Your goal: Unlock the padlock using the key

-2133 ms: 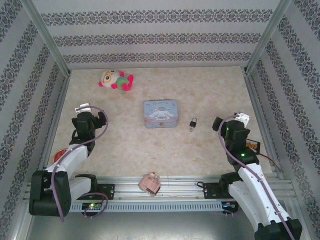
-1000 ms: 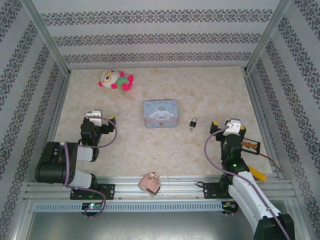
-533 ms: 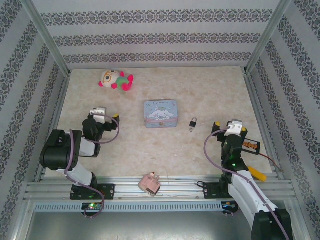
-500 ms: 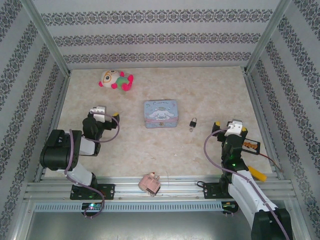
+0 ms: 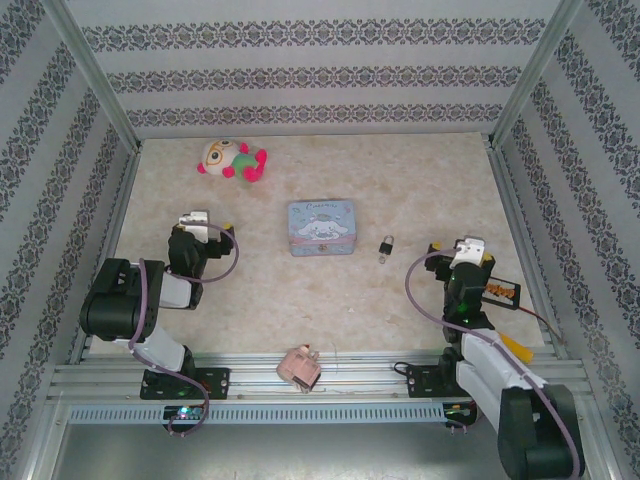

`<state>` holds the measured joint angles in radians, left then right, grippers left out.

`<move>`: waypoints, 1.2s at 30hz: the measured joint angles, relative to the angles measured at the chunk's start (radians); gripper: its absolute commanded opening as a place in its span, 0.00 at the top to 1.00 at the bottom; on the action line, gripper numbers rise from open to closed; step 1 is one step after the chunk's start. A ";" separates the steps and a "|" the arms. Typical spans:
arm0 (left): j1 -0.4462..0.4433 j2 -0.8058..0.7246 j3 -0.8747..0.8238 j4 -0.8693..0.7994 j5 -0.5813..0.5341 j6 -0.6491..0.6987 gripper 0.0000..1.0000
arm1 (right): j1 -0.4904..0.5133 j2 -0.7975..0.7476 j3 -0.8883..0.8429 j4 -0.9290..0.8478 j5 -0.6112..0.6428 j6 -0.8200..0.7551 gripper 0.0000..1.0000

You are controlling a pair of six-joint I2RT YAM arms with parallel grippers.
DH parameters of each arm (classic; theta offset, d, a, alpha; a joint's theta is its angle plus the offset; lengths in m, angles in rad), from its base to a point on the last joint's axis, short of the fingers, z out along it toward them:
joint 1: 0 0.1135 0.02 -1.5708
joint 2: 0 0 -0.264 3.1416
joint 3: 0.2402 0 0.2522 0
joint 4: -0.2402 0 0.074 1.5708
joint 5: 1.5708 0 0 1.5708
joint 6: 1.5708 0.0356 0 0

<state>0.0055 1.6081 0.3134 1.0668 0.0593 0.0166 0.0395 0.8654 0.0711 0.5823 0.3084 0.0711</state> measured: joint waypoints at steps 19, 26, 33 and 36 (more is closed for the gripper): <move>0.001 0.000 0.010 -0.015 -0.140 -0.050 0.01 | -0.012 0.638 0.138 0.488 -0.162 -0.004 0.02; 0.001 0.000 0.052 -0.064 -0.091 -0.047 0.01 | -0.012 0.676 0.183 0.509 -0.188 -0.008 0.02; 0.001 0.000 0.053 -0.084 -0.073 -0.045 0.01 | -0.025 0.676 0.256 0.448 -0.328 -0.045 0.02; 0.001 0.000 0.053 -0.090 -0.066 -0.042 0.01 | -0.035 0.676 0.256 0.428 -0.382 -0.051 0.02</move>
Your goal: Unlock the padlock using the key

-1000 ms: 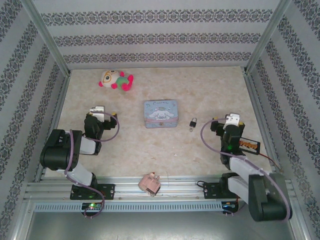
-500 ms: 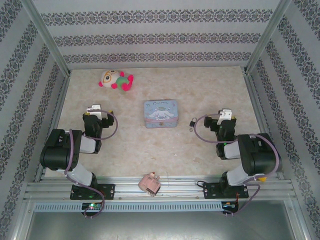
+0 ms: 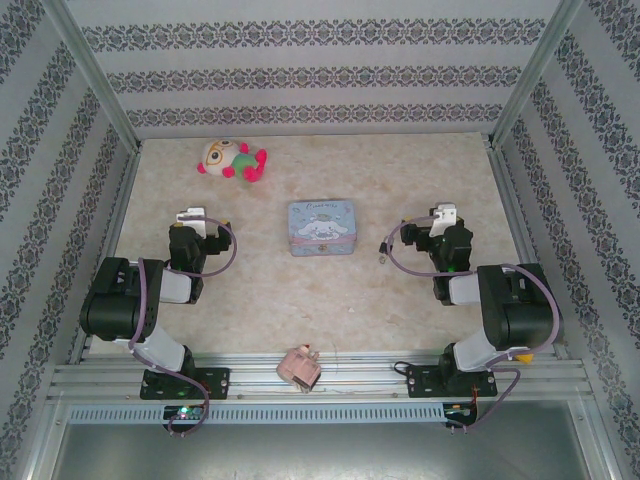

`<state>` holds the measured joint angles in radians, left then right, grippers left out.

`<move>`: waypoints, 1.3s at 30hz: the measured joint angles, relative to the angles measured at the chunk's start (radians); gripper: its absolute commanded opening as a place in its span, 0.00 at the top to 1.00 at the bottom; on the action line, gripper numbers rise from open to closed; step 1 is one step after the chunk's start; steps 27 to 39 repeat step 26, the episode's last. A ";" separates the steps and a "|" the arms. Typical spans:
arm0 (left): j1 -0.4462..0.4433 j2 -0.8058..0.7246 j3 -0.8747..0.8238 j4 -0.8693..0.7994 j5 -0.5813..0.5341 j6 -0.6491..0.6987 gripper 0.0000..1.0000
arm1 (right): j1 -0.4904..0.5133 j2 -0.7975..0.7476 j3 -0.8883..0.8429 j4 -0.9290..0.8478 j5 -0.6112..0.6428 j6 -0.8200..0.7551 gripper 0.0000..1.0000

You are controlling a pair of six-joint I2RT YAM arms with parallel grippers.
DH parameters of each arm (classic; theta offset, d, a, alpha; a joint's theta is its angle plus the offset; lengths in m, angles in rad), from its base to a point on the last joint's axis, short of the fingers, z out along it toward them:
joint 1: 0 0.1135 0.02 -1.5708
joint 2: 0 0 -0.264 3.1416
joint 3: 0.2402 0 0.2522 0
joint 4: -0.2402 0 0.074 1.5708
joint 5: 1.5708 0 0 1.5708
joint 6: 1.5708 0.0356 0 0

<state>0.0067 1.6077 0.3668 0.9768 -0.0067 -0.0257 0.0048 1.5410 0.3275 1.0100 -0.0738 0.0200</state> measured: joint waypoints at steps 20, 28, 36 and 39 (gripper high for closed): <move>0.000 0.000 0.000 -0.006 0.015 0.006 0.01 | -0.003 0.000 0.024 -0.043 -0.010 0.003 0.02; 0.000 0.000 0.000 -0.006 0.014 0.008 0.01 | -0.003 0.000 0.024 -0.050 -0.010 0.003 0.02; 0.000 0.000 0.000 -0.006 0.014 0.008 0.01 | -0.003 0.000 0.024 -0.050 -0.010 0.003 0.02; 0.000 0.000 0.000 -0.006 0.014 0.008 0.01 | -0.003 0.000 0.024 -0.050 -0.010 0.003 0.02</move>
